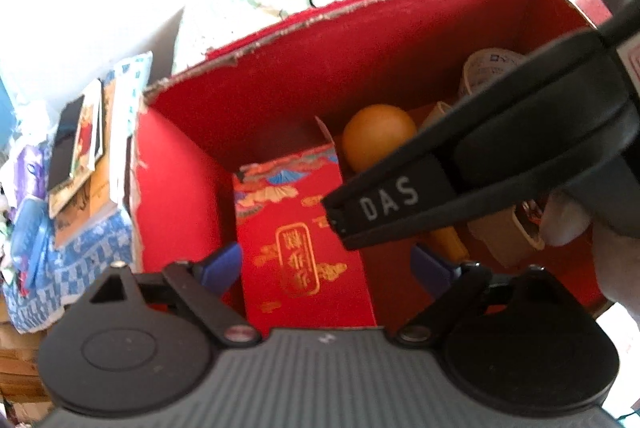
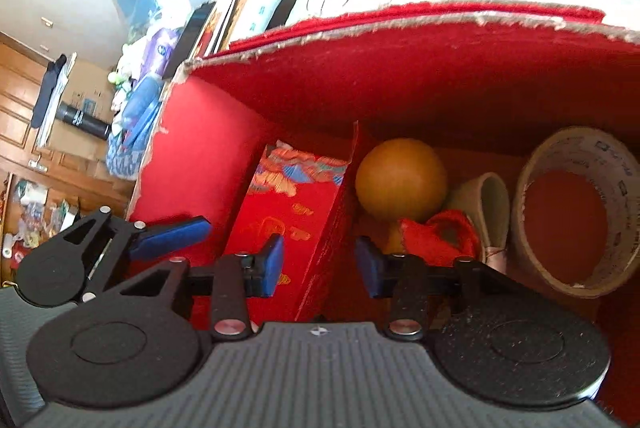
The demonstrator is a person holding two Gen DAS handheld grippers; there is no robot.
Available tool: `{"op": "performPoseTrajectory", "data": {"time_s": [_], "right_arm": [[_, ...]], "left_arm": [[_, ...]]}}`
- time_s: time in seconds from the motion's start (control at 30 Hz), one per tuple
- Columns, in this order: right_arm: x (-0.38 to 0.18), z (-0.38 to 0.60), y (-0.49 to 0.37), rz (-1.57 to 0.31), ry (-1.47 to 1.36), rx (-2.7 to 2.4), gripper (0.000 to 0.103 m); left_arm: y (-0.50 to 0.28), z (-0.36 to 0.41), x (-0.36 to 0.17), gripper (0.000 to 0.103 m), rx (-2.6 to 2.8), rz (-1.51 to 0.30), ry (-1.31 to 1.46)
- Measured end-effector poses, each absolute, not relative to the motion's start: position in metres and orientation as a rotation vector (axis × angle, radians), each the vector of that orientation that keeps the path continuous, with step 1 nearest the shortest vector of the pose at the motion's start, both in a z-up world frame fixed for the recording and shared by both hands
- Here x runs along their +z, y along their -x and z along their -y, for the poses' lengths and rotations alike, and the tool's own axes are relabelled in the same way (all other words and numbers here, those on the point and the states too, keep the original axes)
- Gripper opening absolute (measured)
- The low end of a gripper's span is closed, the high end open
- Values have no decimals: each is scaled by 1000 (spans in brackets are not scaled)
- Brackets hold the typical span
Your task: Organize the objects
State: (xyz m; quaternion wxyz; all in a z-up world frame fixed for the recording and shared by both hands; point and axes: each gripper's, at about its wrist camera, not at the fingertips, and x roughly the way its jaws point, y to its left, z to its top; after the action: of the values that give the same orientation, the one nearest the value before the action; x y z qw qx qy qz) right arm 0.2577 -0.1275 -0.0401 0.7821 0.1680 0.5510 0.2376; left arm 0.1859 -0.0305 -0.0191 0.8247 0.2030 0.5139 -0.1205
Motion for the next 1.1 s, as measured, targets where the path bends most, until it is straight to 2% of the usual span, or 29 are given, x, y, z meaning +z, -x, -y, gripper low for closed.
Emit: {"op": "performPoseTrajectory", "data": {"time_s": [0.23, 0.43, 0.63, 1.1], "right_arm": [[-32, 128, -250, -1082, -322, 433, 43], [-31, 131, -249, -1047, -311, 386, 39], [-30, 130, -247, -1040, -292, 360, 34], [-31, 138, -244, -1029, -345, 306, 34]], "left_arm": [[-191, 27, -21, 92, -246, -1099, -409], [-199, 26, -21, 92, -233, -1095, -421], [-209, 18, -21, 92, -236, -1112, -377], [-201, 23, -24, 92, -224, -1085, -396]]}}
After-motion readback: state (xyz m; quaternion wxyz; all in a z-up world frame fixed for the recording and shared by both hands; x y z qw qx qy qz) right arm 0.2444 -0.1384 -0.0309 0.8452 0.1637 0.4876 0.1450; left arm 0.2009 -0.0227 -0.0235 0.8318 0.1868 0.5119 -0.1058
